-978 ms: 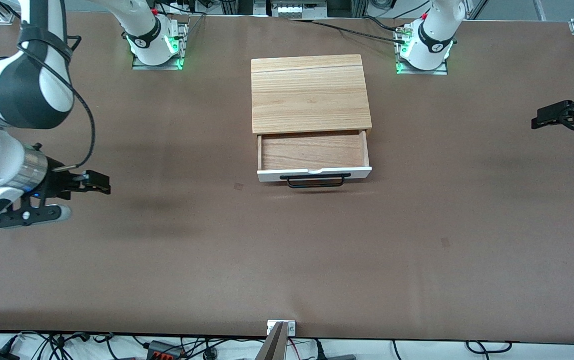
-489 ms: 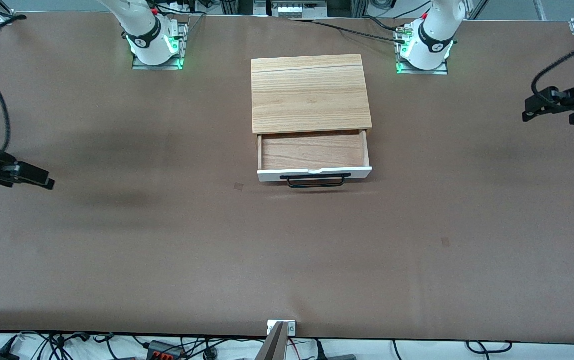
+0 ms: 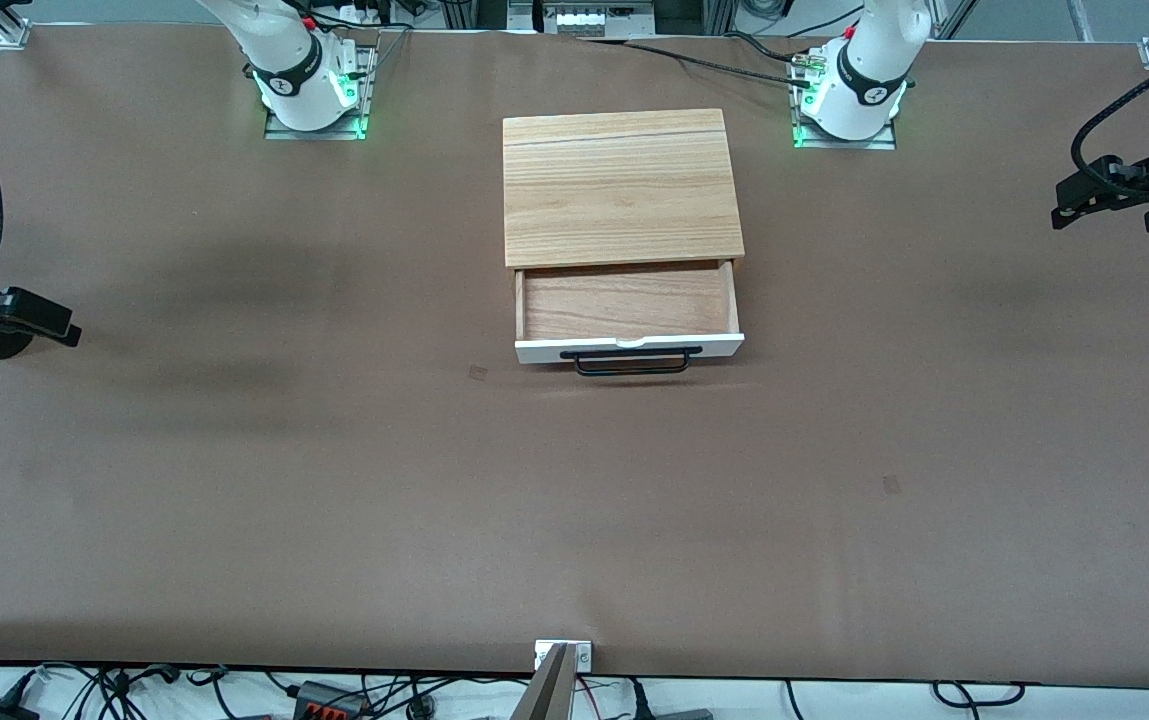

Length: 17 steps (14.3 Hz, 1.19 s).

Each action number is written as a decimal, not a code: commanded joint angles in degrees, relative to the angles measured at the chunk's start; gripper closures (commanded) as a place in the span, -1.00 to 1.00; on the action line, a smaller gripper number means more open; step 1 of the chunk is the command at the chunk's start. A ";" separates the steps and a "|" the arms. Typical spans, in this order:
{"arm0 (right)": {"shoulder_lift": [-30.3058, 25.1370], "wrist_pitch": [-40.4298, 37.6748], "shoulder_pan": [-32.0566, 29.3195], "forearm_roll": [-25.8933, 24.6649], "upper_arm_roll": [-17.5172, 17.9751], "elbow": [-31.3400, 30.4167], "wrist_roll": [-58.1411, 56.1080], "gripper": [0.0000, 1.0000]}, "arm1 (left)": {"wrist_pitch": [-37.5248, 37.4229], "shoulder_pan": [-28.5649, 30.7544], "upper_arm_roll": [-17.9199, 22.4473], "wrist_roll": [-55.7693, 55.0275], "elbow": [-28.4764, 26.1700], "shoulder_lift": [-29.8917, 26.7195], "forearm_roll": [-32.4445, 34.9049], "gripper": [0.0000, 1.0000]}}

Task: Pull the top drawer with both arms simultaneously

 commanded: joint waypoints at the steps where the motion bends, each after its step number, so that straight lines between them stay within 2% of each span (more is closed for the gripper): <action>1: -6.53 1.63 -0.53 -1.33 1.39 -8.70 0.51 -1.00 | 0.72 -0.83 1.01 1.35 -0.75 -0.60 -0.47 -1.00; 5: -13.55 5.83 -0.70 -1.33 1.40 -19.23 0.77 -1.00 | -0.68 -0.65 1.53 1.17 1.89 1.16 -1.70 -1.00; 6: -14.01 6.29 -0.71 -1.33 1.48 -19.96 0.51 -1.00 | -0.68 -0.65 1.54 1.26 1.97 1.16 -1.70 -1.00; 17: -14.19 2.78 -0.62 -0.98 1.66 -17.86 -1.25 -1.00 | -0.95 -0.83 1.18 1.17 2.06 1.25 -1.62 -1.00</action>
